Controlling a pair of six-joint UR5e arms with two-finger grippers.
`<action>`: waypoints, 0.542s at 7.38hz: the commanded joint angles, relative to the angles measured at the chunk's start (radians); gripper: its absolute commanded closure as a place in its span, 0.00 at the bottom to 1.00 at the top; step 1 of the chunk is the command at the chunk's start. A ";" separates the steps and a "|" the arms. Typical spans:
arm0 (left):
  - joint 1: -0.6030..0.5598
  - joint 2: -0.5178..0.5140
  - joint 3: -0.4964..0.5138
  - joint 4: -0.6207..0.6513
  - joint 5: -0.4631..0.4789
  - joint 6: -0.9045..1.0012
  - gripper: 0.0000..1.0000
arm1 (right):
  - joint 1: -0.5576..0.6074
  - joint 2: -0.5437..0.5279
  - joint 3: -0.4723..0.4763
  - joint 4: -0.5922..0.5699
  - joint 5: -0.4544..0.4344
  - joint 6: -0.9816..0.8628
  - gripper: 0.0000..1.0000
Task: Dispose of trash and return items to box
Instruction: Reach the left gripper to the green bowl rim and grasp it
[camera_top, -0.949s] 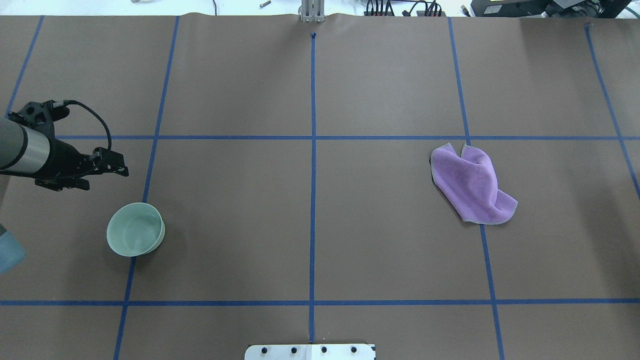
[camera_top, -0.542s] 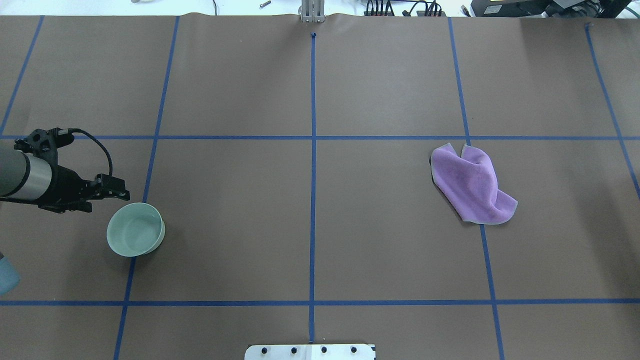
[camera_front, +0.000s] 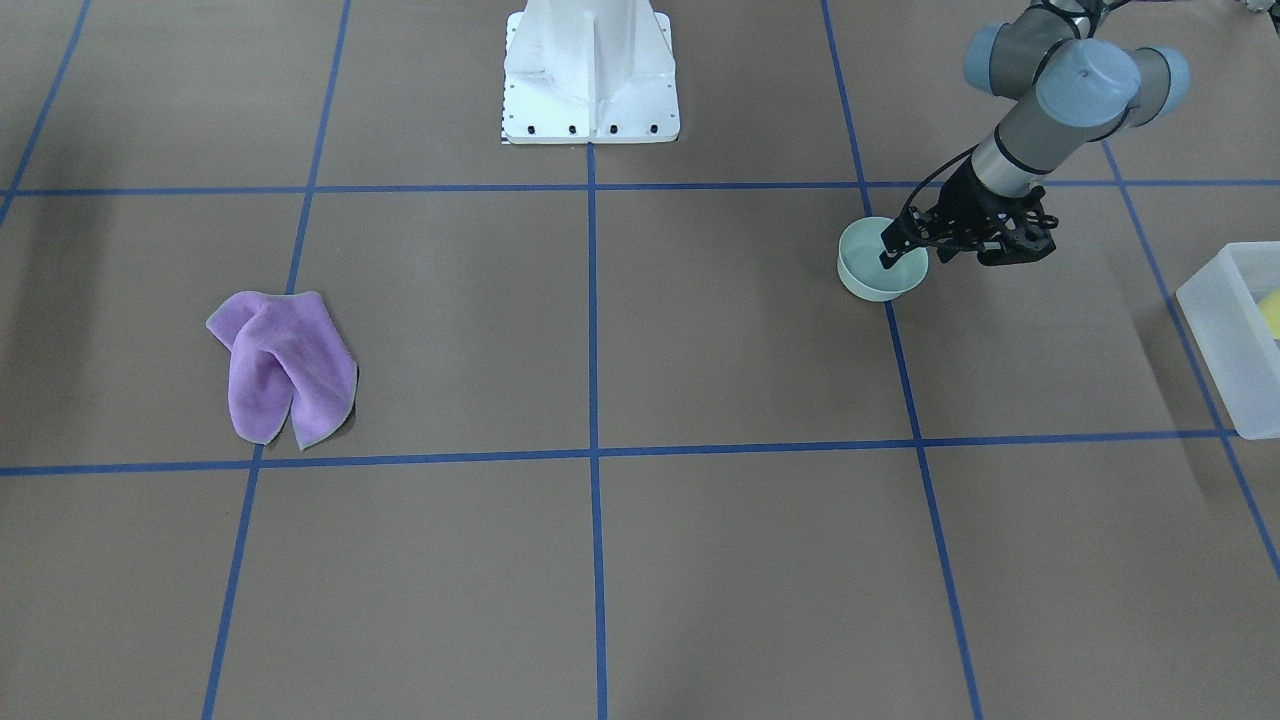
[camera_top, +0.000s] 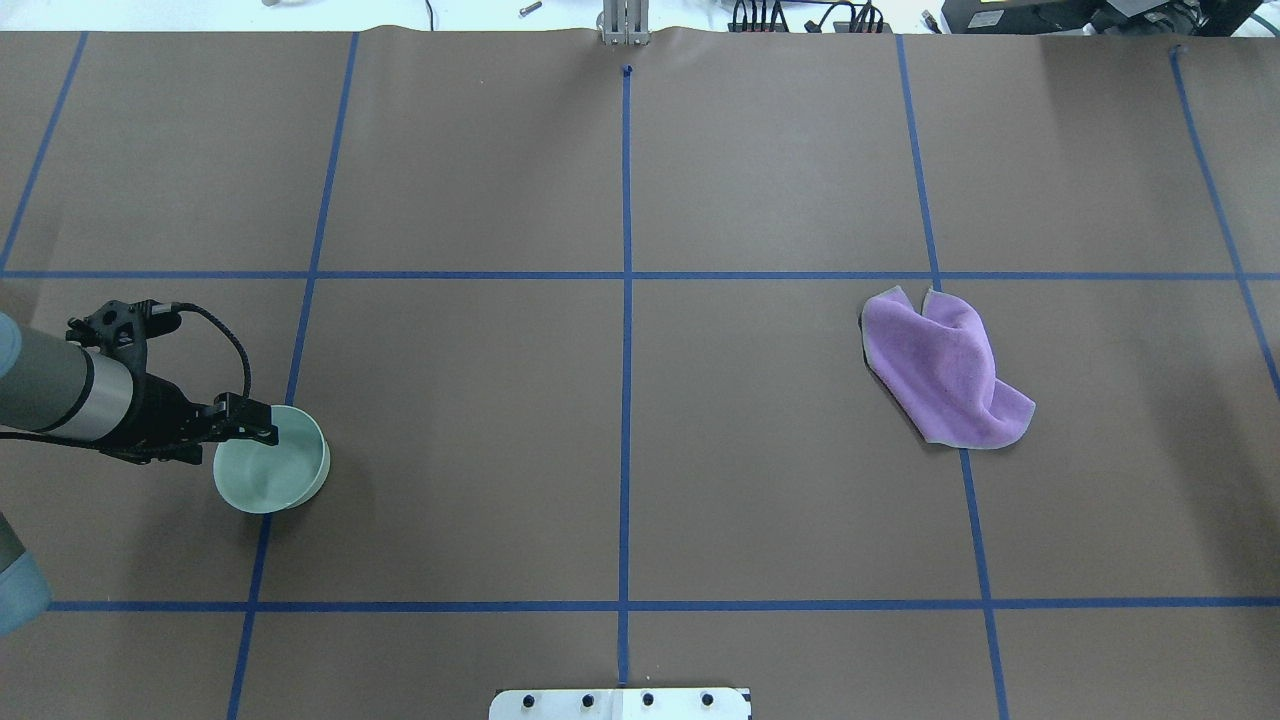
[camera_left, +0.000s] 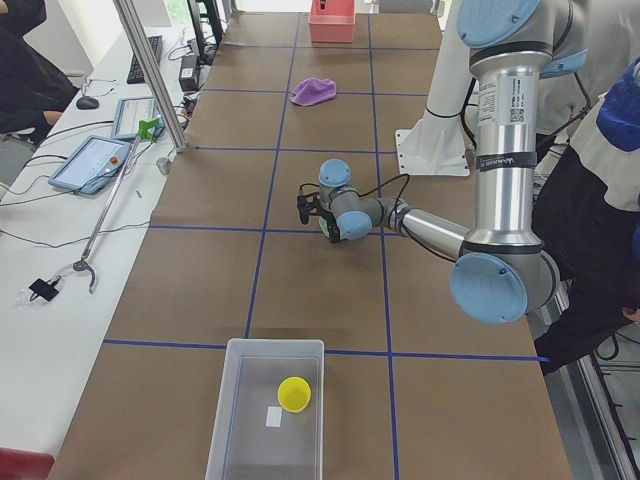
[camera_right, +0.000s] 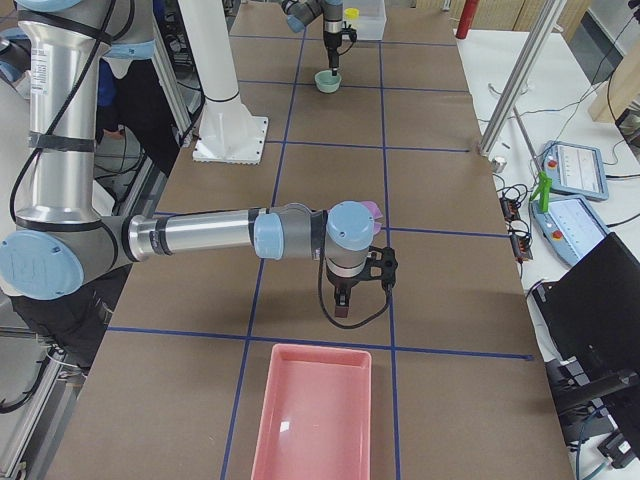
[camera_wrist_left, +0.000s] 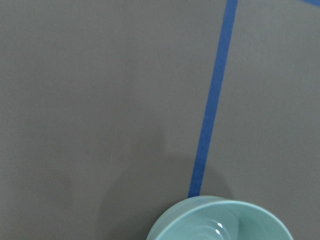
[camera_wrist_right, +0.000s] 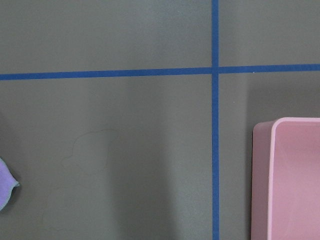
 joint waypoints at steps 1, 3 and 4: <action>0.016 0.013 0.001 0.000 0.001 0.001 0.03 | -0.001 0.001 -0.002 0.001 0.006 -0.001 0.00; 0.023 0.015 0.001 -0.002 0.003 0.001 0.75 | -0.001 0.001 -0.001 0.001 0.006 -0.001 0.00; 0.025 0.015 0.004 -0.002 0.003 0.001 0.94 | -0.001 0.001 -0.002 0.002 0.006 -0.001 0.00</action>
